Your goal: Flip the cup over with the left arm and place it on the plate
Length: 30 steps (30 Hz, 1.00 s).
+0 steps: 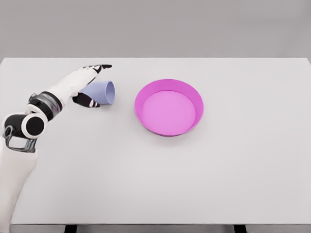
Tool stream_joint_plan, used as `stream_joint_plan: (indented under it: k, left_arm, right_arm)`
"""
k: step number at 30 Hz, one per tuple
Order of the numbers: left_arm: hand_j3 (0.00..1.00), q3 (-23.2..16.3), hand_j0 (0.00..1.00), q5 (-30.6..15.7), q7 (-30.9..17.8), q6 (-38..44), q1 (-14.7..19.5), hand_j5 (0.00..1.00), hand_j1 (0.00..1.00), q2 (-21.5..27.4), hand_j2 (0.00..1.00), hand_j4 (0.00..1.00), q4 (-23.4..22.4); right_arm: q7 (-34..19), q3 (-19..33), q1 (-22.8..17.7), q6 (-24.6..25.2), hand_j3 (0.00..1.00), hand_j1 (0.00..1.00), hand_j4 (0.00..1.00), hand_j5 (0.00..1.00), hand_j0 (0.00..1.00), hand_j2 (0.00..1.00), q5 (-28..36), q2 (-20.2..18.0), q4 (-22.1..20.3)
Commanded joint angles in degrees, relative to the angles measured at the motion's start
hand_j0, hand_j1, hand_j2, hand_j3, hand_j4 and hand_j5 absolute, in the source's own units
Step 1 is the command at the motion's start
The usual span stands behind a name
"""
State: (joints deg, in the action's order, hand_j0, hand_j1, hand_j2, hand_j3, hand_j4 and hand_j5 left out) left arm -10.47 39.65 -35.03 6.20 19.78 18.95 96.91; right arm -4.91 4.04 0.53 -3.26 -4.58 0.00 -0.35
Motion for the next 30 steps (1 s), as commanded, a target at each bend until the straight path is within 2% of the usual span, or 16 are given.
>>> stream_joint_plan:
  k: [1,6,8,9,22,26,30]
  left_arm:
    - [1.0,0.1,1.0,0.1,0.0,-0.1,0.0,1.0,1.0,-0.2,1.0,1.0,-1.7]
    - [1.0,-0.1,1.0,0.2,0.0,0.0,1.0,1.0,1.0,-0.7,1.0,1.0,-4.4]
    - [1.0,-0.3,1.0,4.3,0.0,0.4,1.4,1.0,1.0,-2.0,1.0,1.0,-5.5]
    - [1.0,-0.3,1.0,4.6,0.0,0.3,1.6,1.0,1.0,-2.4,1.0,1.0,-5.9]
    - [1.0,-1.7,1.0,3.9,0.0,-0.8,1.7,1.0,1.0,-3.6,1.0,1.0,-6.8]
    - [1.0,-1.8,1.0,3.9,0.0,-1.9,2.1,1.0,1.0,-4.4,1.0,1.0,-8.6]
    - [1.0,-1.9,1.0,4.4,0.0,-1.9,4.2,1.0,1.0,-5.0,1.0,1.0,-13.0]
  right_arm:
    - [0.0,0.0,0.0,-0.1,1.0,1.0,1.0,1.0,1.0,1.0,0.0,0.0,0.0]
    - [0.0,0.0,0.0,0.0,1.0,1.0,1.0,1.0,1.0,1.0,0.0,0.0,0.0]
    - [0.0,0.0,0.0,0.0,1.0,1.0,1.0,1.0,1.0,1.0,0.0,0.0,0.0]
    - [0.0,0.0,0.1,0.0,1.0,1.0,1.0,1.0,1.0,1.0,0.0,0.0,0.0]
    - [0.0,0.0,0.0,0.0,1.0,1.0,1.0,1.0,1.0,1.0,0.0,0.0,0.0]
    - [0.0,0.0,0.1,0.0,1.0,1.0,1.0,1.0,1.0,1.0,0.0,0.0,0.0]
    - [0.0,0.0,0.0,0.0,1.0,1.0,1.0,1.0,1.0,1.0,0.0,0.0,0.0]
